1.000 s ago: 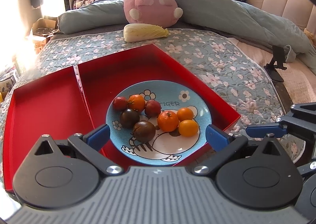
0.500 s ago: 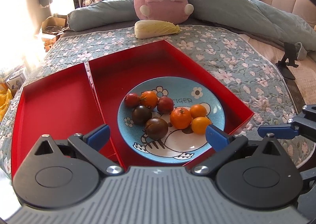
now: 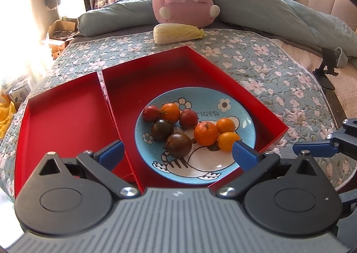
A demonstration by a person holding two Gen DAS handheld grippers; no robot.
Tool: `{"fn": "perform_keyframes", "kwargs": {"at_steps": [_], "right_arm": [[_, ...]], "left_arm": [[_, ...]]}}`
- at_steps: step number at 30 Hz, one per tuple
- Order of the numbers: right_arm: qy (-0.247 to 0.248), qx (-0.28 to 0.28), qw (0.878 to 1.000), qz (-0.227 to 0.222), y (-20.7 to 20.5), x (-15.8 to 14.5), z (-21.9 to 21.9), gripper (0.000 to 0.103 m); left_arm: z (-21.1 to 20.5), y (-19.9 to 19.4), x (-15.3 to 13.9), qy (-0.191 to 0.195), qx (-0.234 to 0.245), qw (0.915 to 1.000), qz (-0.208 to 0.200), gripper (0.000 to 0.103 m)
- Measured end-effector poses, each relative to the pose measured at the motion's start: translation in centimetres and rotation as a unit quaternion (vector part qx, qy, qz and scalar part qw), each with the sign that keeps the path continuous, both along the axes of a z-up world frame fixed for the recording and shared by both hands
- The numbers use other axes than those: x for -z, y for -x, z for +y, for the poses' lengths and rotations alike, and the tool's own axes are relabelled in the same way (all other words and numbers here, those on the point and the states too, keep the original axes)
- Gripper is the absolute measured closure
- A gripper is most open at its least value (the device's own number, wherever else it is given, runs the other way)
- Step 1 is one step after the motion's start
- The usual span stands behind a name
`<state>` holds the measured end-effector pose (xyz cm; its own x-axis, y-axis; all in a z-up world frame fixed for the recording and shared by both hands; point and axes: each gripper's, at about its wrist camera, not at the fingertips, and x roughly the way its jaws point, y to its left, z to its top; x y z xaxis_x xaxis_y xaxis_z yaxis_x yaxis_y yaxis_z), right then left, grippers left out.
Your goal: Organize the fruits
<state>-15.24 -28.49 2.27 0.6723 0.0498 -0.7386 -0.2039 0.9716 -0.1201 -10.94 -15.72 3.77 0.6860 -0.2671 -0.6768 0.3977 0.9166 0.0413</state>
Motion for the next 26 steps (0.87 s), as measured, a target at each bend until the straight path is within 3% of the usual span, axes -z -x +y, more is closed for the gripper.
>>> {"fn": "perform_keyframes", "kwargs": {"at_steps": [26], "right_arm": [[-0.005, 0.004, 1.000, -0.003, -0.32, 0.12, -0.23, 0.043]], "left_arm": [[0.01, 0.39, 0.09, -0.002, -0.001, 0.9999, -0.016, 0.000]]}}
